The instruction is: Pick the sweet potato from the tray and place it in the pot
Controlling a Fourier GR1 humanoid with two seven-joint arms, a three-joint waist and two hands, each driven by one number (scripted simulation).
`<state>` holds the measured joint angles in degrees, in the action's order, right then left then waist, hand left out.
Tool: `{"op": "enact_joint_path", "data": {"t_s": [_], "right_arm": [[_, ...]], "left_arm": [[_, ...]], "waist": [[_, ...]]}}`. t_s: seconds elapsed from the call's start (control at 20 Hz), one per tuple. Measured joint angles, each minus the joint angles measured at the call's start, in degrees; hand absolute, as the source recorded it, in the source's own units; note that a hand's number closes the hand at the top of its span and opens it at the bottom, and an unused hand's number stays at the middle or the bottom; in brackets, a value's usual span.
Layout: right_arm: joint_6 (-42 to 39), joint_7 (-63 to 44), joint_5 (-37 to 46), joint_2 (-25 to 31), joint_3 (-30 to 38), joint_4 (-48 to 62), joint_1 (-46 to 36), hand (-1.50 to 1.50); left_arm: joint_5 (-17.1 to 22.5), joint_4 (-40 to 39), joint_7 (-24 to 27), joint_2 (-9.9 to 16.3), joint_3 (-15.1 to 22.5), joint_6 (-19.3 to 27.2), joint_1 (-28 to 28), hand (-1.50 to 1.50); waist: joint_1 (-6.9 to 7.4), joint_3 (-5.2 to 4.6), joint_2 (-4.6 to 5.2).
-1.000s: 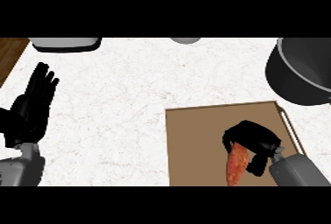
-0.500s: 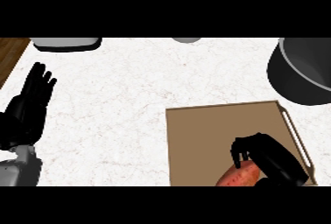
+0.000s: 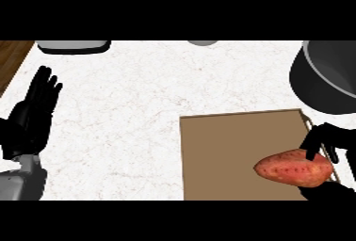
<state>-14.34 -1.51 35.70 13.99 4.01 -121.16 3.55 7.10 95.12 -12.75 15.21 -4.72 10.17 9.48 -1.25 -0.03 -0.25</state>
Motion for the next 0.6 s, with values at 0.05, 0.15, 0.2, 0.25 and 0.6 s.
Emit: {"op": "enact_joint_path", "data": {"t_s": [0.05, 0.15, 0.2, 0.25, 0.6], "right_arm": [[-0.07, -1.06, -1.48, -0.11, 1.90, -0.53, -0.94, 1.50], [0.03, -3.17, -3.32, 0.38, 5.63, -1.20, -3.02, 1.50], [0.04, -4.08, -4.10, 0.80, 7.31, -0.70, -4.48, 1.50], [0.00, -3.94, -5.34, 1.55, 9.57, 0.35, -5.27, 1.50], [-1.73, -2.55, -13.25, 8.34, 20.63, 14.42, -14.66, 1.50]], "left_arm": [[0.13, -0.52, -0.25, -0.09, 0.04, -0.19, 0.64, 0.00], [0.67, -0.83, -0.45, 0.37, -0.62, -0.93, 0.93, 0.00], [0.75, -1.65, 0.10, 0.26, -0.82, -1.21, 1.15, 0.00], [0.65, -1.56, 0.02, 0.01, -0.68, -1.23, 1.11, 0.00], [-0.64, -1.05, -0.25, -1.36, -0.12, -0.83, 1.56, 0.00]], "waist": [[0.15, 0.00, 0.05], [0.49, 0.01, 0.11], [0.64, 0.00, 0.14], [0.75, 0.00, 0.16], [1.30, 0.03, 0.27]]}}
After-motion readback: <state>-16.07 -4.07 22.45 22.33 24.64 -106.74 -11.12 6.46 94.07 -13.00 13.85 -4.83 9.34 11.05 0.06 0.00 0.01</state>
